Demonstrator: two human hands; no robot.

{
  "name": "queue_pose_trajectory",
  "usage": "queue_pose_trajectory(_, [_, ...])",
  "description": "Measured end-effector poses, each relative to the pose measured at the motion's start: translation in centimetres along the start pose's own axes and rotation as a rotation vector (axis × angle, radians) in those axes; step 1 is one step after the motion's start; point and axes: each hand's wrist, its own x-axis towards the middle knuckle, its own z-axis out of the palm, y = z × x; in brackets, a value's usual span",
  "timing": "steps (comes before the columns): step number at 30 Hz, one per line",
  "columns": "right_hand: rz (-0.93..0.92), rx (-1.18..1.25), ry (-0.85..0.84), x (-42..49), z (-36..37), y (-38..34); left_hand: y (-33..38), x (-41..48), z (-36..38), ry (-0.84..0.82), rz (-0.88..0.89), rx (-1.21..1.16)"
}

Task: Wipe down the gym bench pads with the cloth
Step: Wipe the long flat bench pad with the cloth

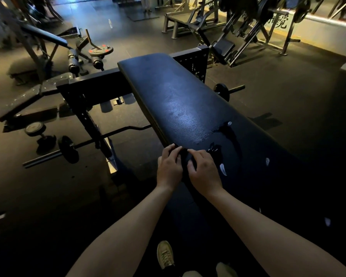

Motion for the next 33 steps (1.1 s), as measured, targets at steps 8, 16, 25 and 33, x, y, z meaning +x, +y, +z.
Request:
queue_pose_trajectory(8, [-0.001, -0.011, -0.023, -0.1, 0.0, -0.1, -0.4, -2.1, -0.1, 0.038, 0.037, -0.047])
queue_pose_trajectory(16, [0.003, -0.040, -0.023, 0.3, 0.1, -0.1, 0.6, 2.1, -0.1, -0.012, -0.066, -0.028])
queue_pose_trajectory(25, [0.027, 0.056, 0.016, -0.6, -0.5, 0.0, -0.1, -3.7, 0.2, -0.024, 0.066, -0.039])
queue_pose_trajectory(33, [0.030, 0.038, 0.022, 0.0, -0.1, 0.3, -0.4, 0.9, -0.8, 0.076, 0.013, -0.112])
